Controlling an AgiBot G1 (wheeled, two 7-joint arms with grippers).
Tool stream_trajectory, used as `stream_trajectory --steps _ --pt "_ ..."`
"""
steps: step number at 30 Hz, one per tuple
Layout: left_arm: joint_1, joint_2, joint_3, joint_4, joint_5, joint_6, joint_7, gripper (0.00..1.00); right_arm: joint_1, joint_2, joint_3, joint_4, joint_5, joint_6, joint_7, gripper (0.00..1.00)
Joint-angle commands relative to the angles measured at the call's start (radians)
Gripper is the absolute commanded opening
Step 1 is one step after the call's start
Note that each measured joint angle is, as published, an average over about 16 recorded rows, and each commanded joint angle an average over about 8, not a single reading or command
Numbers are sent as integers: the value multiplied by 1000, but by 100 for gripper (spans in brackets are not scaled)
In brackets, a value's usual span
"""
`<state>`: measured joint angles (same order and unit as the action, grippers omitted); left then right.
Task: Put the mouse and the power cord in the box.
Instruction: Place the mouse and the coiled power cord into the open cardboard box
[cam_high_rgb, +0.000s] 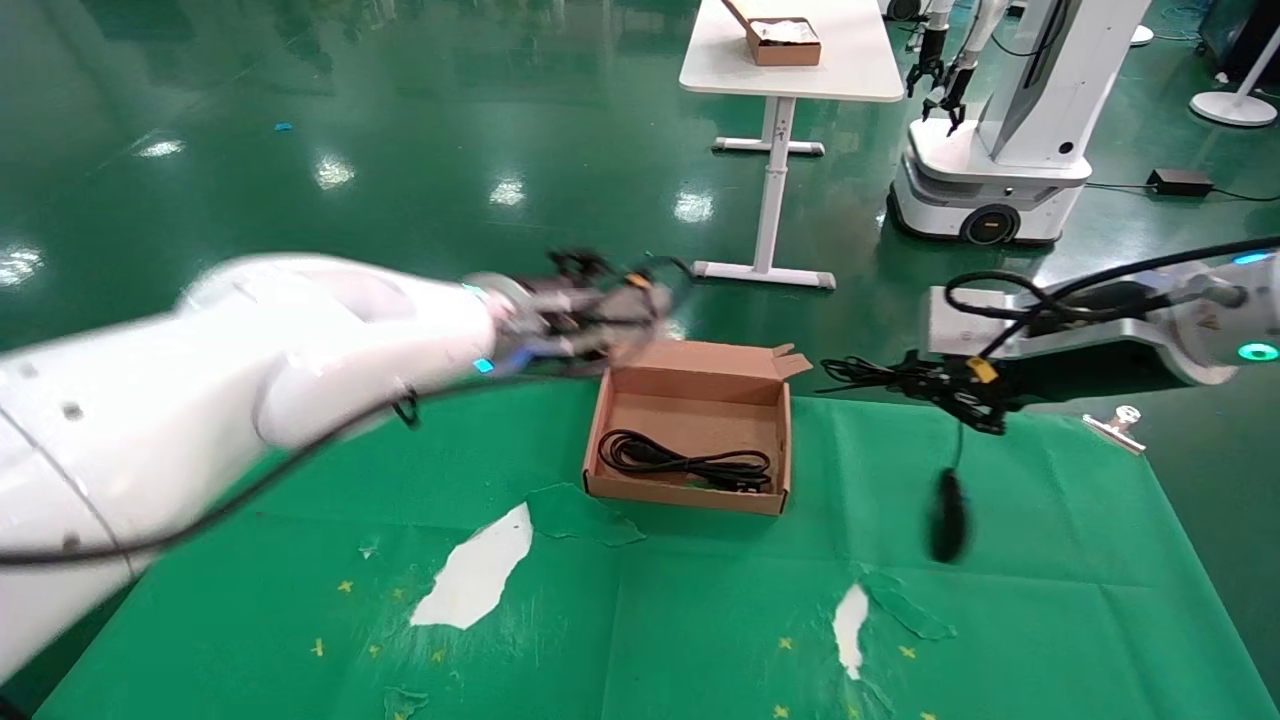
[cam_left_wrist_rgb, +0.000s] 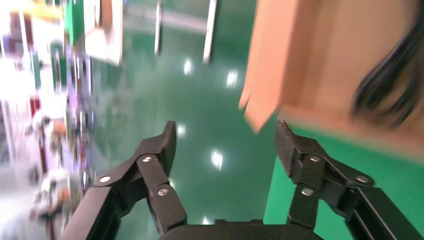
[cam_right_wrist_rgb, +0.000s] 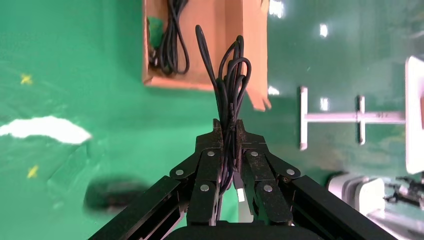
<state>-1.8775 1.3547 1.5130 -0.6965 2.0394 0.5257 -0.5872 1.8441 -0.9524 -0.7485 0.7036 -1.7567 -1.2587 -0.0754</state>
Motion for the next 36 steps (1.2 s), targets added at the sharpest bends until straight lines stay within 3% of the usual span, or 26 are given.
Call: stream_trajectory --steps 1,15,20,27,33,36 --pt "-20 -6 2 56 3 13 -13 100 0 -20 1 -6 4 9 -8 0" --pt "-53 -32 -11 153 -76 56 105 100 46 -288 -12 -278 -9 181 -204 0" --pt "-53 -28 -16 169 -95 54 131 100 66 -367 -13 -370 0 209 -299 0" --pt "-53 -24 -22 185 -114 53 159 100 52 -408 -36 -411 24 211 -375 0" --pt "-53 -22 -25 194 -126 52 176 100 -6 -413 -77 -430 33 303 -339 0" --pt "-53 -21 -26 198 -129 52 181 100 -28 -414 -95 -445 31 360 -307 35"
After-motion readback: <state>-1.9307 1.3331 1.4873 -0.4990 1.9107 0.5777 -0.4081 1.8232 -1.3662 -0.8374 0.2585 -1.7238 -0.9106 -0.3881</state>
